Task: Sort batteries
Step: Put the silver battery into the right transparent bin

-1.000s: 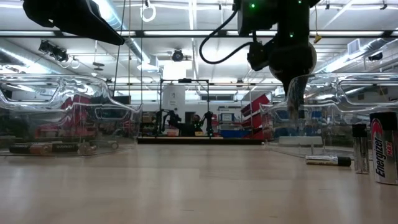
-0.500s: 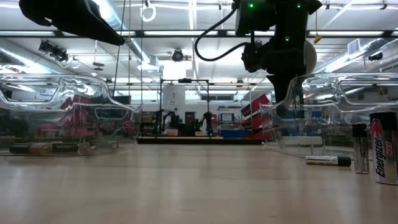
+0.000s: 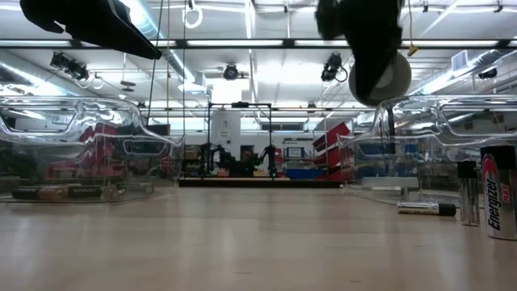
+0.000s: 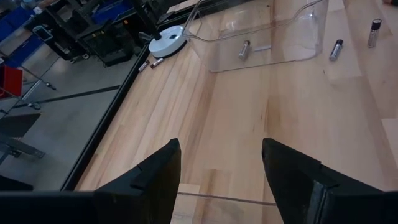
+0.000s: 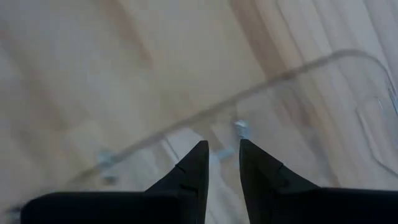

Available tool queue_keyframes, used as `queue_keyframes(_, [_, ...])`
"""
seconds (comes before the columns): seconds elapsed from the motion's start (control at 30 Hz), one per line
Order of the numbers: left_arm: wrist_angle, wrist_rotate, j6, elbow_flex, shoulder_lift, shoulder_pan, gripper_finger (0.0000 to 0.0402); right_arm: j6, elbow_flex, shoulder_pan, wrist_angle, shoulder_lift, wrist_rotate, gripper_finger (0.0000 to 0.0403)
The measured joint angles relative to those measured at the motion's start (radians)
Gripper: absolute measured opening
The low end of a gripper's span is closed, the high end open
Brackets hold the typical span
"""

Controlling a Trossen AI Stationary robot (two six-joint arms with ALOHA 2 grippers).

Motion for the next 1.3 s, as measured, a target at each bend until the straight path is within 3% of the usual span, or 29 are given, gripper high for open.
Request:
queue_keyframes(0.17, [0.000, -0.002, 0.001, 0.000, 0.000, 0.000, 0.0223, 0.086, 0.079, 0.167, 0.058, -0.018, 0.024, 0.0065])
queue_keyframes(0.33, [0.000, 0.002, 0.001, 0.000, 0.000, 0.000, 0.0223, 0.116, 0.068, 0.416, 0.207, -0.006, 0.028, 0.0052])
queue_keyframes(0.57, [0.004, 0.011, 0.002, 0.000, 0.000, 0.000, 0.0223, 0.373, 0.059, 0.655, 0.363, 0.092, 0.134, 0.0044])
queue_keyframes(0.73, [0.019, 0.011, 0.004, 0.000, 0.000, 0.000, 0.0223, 0.494, 0.058, 0.686, 0.374, 0.192, 0.095, 0.0044])
queue_keyframes(0.93, [0.020, 0.011, 0.001, 0.000, 0.000, 0.000, 0.0223, 0.397, 0.058, 0.656, 0.309, 0.269, 0.087, 0.0044])
queue_keyframes(1.3, [0.022, 0.014, -0.002, 0.000, 0.000, 0.000, 0.0223, 0.241, 0.058, 0.603, 0.251, 0.285, 0.106, 0.0073])
